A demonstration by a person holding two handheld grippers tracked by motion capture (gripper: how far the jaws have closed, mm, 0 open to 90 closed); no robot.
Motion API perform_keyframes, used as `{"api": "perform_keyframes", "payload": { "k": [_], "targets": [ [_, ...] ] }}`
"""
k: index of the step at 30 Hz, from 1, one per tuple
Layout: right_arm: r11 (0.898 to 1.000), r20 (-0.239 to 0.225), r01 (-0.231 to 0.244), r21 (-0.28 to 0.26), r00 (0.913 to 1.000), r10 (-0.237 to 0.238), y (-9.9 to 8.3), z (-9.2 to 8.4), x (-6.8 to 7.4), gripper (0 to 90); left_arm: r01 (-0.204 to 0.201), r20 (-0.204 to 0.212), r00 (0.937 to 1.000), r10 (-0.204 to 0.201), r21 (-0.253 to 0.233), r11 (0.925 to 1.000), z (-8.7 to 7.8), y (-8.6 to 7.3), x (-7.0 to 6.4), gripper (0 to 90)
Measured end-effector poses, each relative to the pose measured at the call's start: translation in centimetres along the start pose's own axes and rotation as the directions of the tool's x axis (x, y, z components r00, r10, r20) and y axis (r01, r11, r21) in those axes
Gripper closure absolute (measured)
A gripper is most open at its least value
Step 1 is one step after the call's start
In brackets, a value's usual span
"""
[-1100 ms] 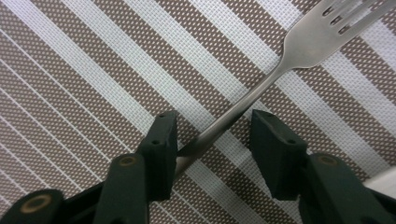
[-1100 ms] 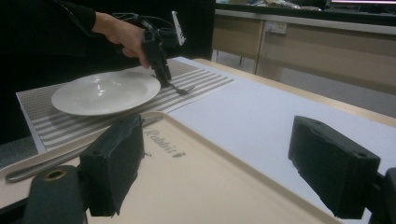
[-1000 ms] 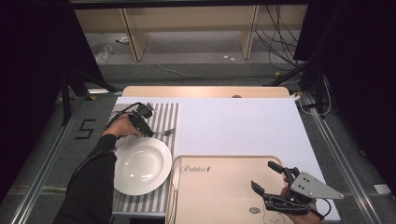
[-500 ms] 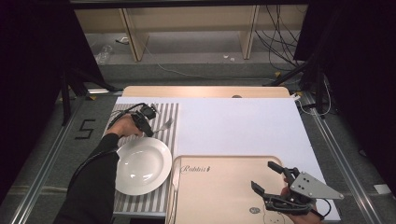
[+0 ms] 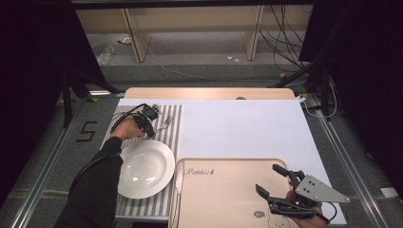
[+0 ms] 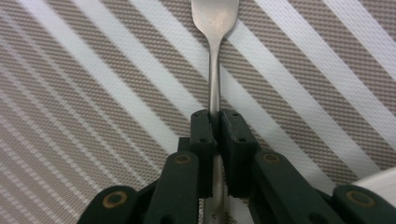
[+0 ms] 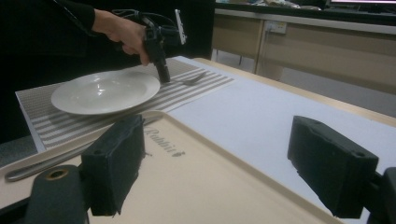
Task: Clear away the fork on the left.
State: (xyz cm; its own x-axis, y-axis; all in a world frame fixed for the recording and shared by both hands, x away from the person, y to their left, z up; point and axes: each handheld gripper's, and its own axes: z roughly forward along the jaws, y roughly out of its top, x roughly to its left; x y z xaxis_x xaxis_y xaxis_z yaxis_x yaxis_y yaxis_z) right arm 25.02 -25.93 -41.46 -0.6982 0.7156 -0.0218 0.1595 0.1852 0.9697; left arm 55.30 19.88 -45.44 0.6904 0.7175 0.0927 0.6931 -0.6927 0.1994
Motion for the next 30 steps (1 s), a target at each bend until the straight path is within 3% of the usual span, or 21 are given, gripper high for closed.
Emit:
{"api": "perform_keyframes", "payload": {
  "k": [2, 7, 12, 16, 18, 19, 22, 24, 25, 29, 30],
  "targets": [
    [1.000, 0.001, 0.002, 0.001, 1.0000, -0.002, 0.0, 0.0, 0.0, 19.7, 0.010, -0.040, 0.9991, -0.011, -0.028, 0.9996, -0.6, -0.1, 0.3, 83.6],
    [1.000, 0.001, 0.000, 0.001, 1.0000, 0.000, 0.0, 0.0, -0.1, 19.7, 0.052, -0.094, 0.9937, -0.062, -0.101, 0.9935, -2.9, -0.4, 1.2, 83.6],
    [1.000, 0.001, 0.002, 0.002, 1.0000, -0.002, 0.0, 0.0, 0.0, 19.7, 0.075, -0.096, 0.9910, -0.094, -0.180, 0.9808, -5.7, -0.6, 1.6, 83.6],
    [1.000, 0.002, 0.002, 0.002, 1.0000, -0.002, 0.0, 0.0, 0.0, 19.7, 0.143, 0.002, 0.9889, -0.149, -0.277, 0.9501, -8.1, -0.9, 1.5, 83.6],
    [1.000, 0.003, 0.001, 0.002, 1.0000, -0.001, 0.0, 0.0, 0.0, 19.7, 0.176, 0.052, 0.9844, -0.168, -0.312, 0.9337, -8.9, -1.0, 1.2, 83.6],
    [1.000, 0.002, 0.001, 0.002, 1.0000, -0.001, 0.0, 0.0, 0.0, 19.7, 0.204, 0.107, 0.9783, -0.178, -0.338, 0.9188, -9.4, -1.1, 1.0, 83.6],
    [1.000, 0.002, 0.001, 0.003, 1.0000, -0.001, 0.0, 0.0, 0.0, 19.7, 0.245, 0.193, 0.9640, -0.183, -0.378, 0.8930, -10.1, -1.3, 0.4, 83.6],
    [1.000, 0.002, 0.000, 0.002, 1.0000, 0.000, 0.0, 0.0, 0.0, 19.7, 0.263, 0.268, 0.9495, -0.164, -0.393, 0.8810, -10.5, -1.4, -0.1, 83.6],
    [1.000, 0.002, 0.001, 0.001, 1.0000, -0.001, 0.0, 0.0, 0.0, 19.7, 0.271, 0.296, 0.9428, -0.153, -0.413, 0.8692, -10.6, -1.5, -0.5, 83.6],
    [1.000, 0.003, 0.000, 0.003, 1.0000, 0.000, 0.0, 0.0, 0.0, 19.7, 0.305, 0.406, 0.9067, -0.114, -0.445, 0.8418, -10.9, -2.0, -1.8, 83.6],
    [1.000, 0.003, 0.001, 0.004, 1.0000, -0.001, 0.0, 0.0, 0.0, 19.7, 0.306, 0.418, 0.9025, -0.106, -0.449, 0.8393, -10.9, -2.0, -2.0, 83.6]
  ]
}}
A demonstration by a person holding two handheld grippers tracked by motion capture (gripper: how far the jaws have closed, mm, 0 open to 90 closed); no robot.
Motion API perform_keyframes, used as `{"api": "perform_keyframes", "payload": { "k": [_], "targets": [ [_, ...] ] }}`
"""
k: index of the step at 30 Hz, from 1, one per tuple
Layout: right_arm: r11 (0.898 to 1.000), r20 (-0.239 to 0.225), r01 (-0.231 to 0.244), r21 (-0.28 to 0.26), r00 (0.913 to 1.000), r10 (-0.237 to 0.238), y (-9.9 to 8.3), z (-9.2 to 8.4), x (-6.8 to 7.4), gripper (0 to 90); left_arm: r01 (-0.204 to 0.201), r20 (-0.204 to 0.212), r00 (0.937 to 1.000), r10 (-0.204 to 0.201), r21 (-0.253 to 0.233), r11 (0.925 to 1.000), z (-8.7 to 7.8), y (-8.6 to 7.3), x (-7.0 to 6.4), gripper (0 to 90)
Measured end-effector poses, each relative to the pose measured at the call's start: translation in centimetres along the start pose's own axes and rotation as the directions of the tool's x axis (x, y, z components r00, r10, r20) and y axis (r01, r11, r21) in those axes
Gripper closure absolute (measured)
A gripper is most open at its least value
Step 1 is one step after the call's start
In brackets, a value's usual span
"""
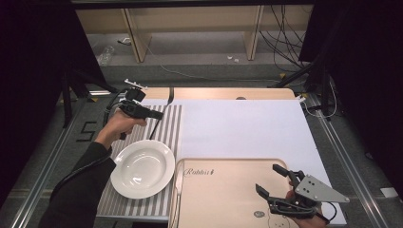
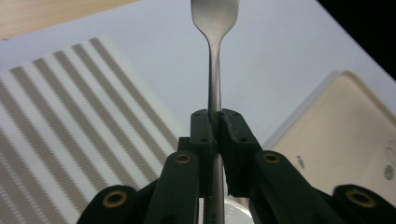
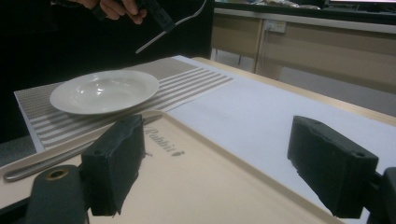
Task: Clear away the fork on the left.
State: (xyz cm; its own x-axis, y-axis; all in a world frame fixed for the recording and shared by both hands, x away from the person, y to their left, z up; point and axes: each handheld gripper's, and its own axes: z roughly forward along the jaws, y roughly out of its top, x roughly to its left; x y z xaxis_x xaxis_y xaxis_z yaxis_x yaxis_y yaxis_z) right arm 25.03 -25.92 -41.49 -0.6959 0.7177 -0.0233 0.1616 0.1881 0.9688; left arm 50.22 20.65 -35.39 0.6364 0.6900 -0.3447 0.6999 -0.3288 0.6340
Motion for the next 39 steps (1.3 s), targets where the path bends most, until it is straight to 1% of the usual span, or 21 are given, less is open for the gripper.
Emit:
{"api": "perform_keyframes", "payload": {
  "k": [1, 3, 4, 6, 7, 10, 13, 14, 17, 21, 22, 24, 26, 28, 30, 31, 32, 34, 35, 37, 39],
  "targets": [
    [1.000, 0.000, 0.000, -0.001, 1.0000, 0.000, 0.0, 0.0, 0.0, 19.7, -0.001, 0.015, 0.9999, 0.001, -0.011, 0.9999, 0.0, -0.2, -0.3, 83.6],
    [1.000, 0.000, 0.002, 0.001, 1.0000, -0.002, 0.0, 0.0, 0.0, 19.7, 0.013, 0.054, 0.9985, -0.011, -0.041, 0.9991, 0.0, -0.7, -0.9, 83.6],
    [1.000, 0.000, 0.000, -0.001, 1.0000, 0.000, 0.0, 0.0, 0.0, 19.7, 0.015, 0.065, 0.9978, -0.012, -0.048, 0.9988, 0.0, -0.9, -1.1, 83.6],
    [1.000, 0.000, 0.003, 0.001, 1.0000, -0.003, 0.0, 0.0, 0.0, 19.7, 0.008, 0.060, 0.9982, -0.004, -0.065, 0.9979, 0.1, -1.3, -1.8, 83.6],
    [1.000, 0.000, 0.000, -0.001, 1.0000, 0.000, 0.0, 0.0, 0.0, 19.6, 0.018, 0.084, 0.9964, -0.011, -0.082, 0.9965, 0.2, -1.7, -2.2, 83.6],
    [1.000, 0.000, 0.001, -0.002, 1.0000, -0.001, 0.0, -0.1, 0.1, 19.7, 0.038, 0.133, 0.9909, -0.022, -0.119, 0.9922, 0.3, -2.6, -2.9, 83.6],
    [1.000, 0.001, 0.001, 0.000, 1.0000, -0.001, 0.0, 0.0, 0.0, 19.7, 0.043, 0.164, 0.9862, -0.021, -0.136, 0.9898, 0.6, -3.5, -3.5, 83.6],
    [1.000, 0.001, 0.002, 0.000, 1.0000, -0.002, 0.0, 0.0, 0.1, 19.7, 0.044, 0.185, 0.9827, -0.017, -0.139, 0.9894, 0.6, -3.9, -3.8, 83.6],
    [1.000, 0.002, 0.002, 0.002, 1.0000, -0.002, 0.0, 0.0, 0.1, 19.7, 0.057, 0.216, 0.9762, -0.021, -0.159, 0.9857, 0.7, -4.5, -4.3, 83.6],
    [1.000, 0.001, 0.003, 0.003, 1.0000, -0.003, 0.0, 0.0, 0.1, 19.7, 0.056, 0.240, 0.9707, -0.017, -0.157, 0.9861, 1.0, -5.7, -5.1, 83.6],
    [1.000, 0.002, 0.001, 0.002, 1.0000, -0.001, 0.0, 0.0, 0.1, 19.7, 0.049, 0.243, 0.9699, -0.009, -0.158, 0.9863, 1.1, -5.9, -5.2, 83.6],
    [1.000, 0.003, 0.002, 0.002, 1.0000, -0.002, 0.0, 0.0, 0.0, 19.7, 0.052, 0.264, 0.9645, -0.010, -0.150, 0.9873, 1.3, -6.3, -5.7, 83.6],
    [1.000, 0.002, 0.002, 0.000, 1.0000, -0.002, 0.0, 0.0, 0.0, 19.7, 0.038, 0.261, 0.9654, -0.002, -0.134, 0.9903, 1.6, -6.7, -6.3, 83.6],
    [1.000, 0.002, 0.002, 0.001, 1.0000, -0.002, 0.0, 0.0, 0.1, 19.7, 0.030, 0.273, 0.9621, 0.003, -0.115, 0.9929, 2.1, -7.0, -6.9, 83.6],
    [1.000, 0.002, 0.001, -0.002, 1.0000, -0.001, 0.0, 0.0, 0.0, 19.7, 0.023, 0.268, 0.9635, 0.005, -0.103, 0.9944, 2.4, -7.3, -7.4, 83.6],
    [1.000, 0.002, 0.001, -0.001, 1.0000, -0.001, 0.0, -0.1, 0.0, 19.7, 0.018, 0.273, 0.9621, 0.008, -0.092, 0.9956, 2.6, -7.4, -7.6, 83.6],
    [1.000, 0.002, -0.001, -0.002, 1.0000, 0.001, 0.0, -0.1, 0.0, 19.7, 0.022, 0.273, 0.9621, 0.003, -0.089, 0.9958, 2.8, -7.6, -7.9, 83.6],
    [1.000, 0.003, -0.006, -0.002, 1.0000, 0.006, 0.0, -0.1, 0.0, 19.7, 0.026, 0.286, 0.9582, -0.003, -0.077, 0.9967, 3.1, -8.1, -8.3, 83.6],
    [1.000, 0.004, -0.002, -0.002, 1.0000, 0.002, 0.0, -0.1, 0.0, 19.7, 0.027, 0.285, 0.9585, -0.007, -0.066, 0.9974, 3.2, -8.5, -8.6, 83.6],
    [1.000, 0.004, -0.004, -0.004, 1.0000, 0.004, 0.0, -0.1, 0.0, 19.8, 0.023, 0.275, 0.9613, -0.008, -0.052, 0.9984, 3.6, -9.0, -9.0, 83.6],
    [1.000, 0.008, 0.000, 0.009, 1.0000, 0.000, 0.0, -0.2, -0.1, 19.8, 0.028, 0.281, 0.9596, -0.016, -0.039, 0.9988, 3.9, -9.5, -9.2, 83.6]
  ]
}}
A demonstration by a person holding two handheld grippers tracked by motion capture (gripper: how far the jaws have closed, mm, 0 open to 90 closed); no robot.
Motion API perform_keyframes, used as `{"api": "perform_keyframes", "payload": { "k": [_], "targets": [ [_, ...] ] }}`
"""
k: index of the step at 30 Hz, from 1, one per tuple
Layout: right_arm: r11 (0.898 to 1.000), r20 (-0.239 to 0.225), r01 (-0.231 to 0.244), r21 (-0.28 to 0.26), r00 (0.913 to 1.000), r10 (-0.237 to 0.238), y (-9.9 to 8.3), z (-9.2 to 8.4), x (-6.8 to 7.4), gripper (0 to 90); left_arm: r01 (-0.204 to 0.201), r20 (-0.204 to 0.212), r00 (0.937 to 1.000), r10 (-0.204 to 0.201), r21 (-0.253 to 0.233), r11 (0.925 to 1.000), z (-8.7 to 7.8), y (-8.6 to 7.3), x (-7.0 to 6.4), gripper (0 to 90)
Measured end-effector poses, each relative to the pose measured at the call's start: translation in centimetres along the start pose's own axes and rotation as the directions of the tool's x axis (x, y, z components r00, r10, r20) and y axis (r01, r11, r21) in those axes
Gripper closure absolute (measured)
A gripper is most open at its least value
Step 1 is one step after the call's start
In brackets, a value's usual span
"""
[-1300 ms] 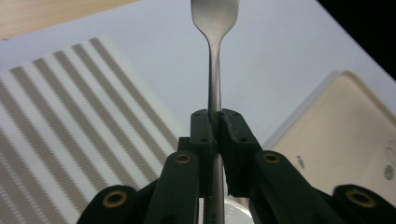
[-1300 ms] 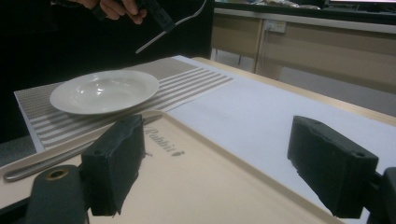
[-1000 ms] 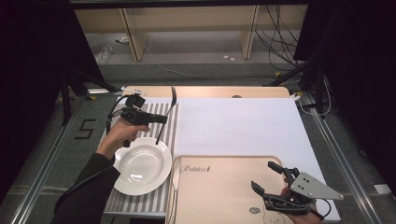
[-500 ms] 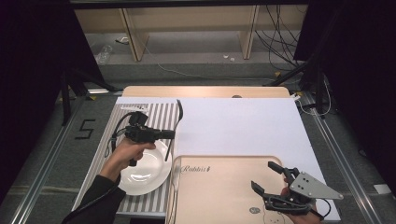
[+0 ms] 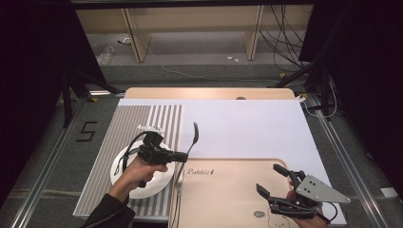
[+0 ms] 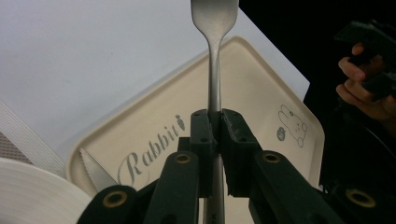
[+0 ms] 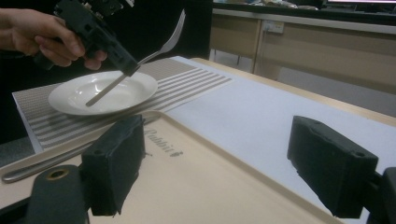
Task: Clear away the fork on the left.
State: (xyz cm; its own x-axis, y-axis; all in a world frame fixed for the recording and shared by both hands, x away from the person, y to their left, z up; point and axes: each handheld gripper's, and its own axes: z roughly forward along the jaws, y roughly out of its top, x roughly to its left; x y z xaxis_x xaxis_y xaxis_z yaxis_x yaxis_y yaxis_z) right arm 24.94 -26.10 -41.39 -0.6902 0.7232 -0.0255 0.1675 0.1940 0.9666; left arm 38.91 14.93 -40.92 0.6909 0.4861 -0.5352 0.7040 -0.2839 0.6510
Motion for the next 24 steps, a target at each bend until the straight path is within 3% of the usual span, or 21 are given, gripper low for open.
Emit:
{"api": "perform_keyframes", "payload": {
  "k": [5, 14, 24],
  "targets": [
    [1.000, -0.003, -0.001, -0.012, 1.0000, 0.001, 0.0, 0.0, 0.0, 19.8, 0.007, -0.002, 1.0000, -0.007, 0.020, 0.9998, 0.8, -0.8, -0.7, 83.6],
    [1.000, -0.001, -0.001, -0.011, 1.0000, 0.001, 0.0, 0.0, 0.0, 19.8, -0.018, -0.016, 0.9997, 0.019, 0.063, 0.9979, 1.8, -2.2, -2.5, 83.6],
    [1.000, -0.002, -0.001, -0.012, 1.0000, 0.001, 0.0, 0.0, 0.0, 19.8, -0.065, -0.023, 0.9973, 0.069, 0.165, 0.9841, 3.8, -4.1, -4.7, 83.6]
  ]
}}
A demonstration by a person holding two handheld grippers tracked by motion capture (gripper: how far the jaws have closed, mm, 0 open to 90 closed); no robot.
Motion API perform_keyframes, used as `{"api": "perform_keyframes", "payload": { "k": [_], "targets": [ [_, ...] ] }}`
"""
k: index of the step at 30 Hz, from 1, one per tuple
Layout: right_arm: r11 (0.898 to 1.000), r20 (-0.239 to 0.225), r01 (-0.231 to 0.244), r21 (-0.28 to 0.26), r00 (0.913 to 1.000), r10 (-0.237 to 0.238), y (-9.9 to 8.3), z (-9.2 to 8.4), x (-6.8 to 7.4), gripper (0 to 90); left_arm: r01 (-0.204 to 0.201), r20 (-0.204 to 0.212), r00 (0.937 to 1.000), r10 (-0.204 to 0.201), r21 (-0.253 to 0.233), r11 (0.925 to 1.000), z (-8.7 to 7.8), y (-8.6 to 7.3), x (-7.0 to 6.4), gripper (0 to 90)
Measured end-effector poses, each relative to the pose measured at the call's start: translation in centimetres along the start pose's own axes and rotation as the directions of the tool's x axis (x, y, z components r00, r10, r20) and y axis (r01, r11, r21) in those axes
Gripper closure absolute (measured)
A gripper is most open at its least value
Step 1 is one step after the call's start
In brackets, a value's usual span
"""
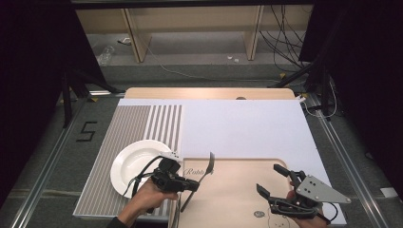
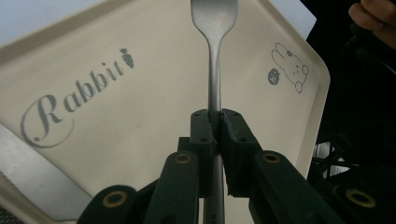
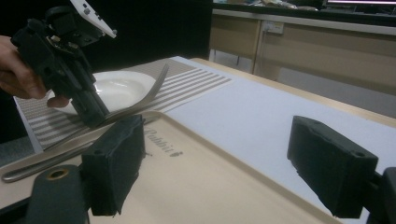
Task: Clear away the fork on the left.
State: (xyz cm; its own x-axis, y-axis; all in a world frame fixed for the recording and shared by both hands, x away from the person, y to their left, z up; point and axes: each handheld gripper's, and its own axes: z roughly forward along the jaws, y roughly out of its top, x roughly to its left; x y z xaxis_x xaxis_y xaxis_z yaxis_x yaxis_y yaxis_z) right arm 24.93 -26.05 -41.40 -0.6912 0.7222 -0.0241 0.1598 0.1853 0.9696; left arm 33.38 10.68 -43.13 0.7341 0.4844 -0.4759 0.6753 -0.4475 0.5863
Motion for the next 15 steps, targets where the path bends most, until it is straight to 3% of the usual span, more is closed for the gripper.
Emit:
{"api": "perform_keyframes", "payload": {
  "k": [5, 7, 15],
  "targets": [
    [1.000, 0.000, 0.003, 0.000, 1.0000, -0.003, 0.0, 0.0, 0.0, 19.8, -0.017, -0.012, 0.9998, 0.017, 0.033, 0.9993, 0.6, -0.4, -0.7, 83.6],
    [1.000, -0.001, 0.002, 0.003, 1.0000, -0.002, 0.0, 0.0, 0.0, 19.8, -0.030, -0.035, 0.9989, 0.033, 0.058, 0.9979, 1.0, -0.7, -1.1, 83.6],
    [1.000, 0.000, 0.004, 0.002, 1.0000, -0.004, 0.0, 0.0, 0.0, 19.8, -0.064, -0.052, 0.9960, 0.072, 0.142, 0.9878, 2.3, -1.4, -2.6, 83.5]
  ]
}}
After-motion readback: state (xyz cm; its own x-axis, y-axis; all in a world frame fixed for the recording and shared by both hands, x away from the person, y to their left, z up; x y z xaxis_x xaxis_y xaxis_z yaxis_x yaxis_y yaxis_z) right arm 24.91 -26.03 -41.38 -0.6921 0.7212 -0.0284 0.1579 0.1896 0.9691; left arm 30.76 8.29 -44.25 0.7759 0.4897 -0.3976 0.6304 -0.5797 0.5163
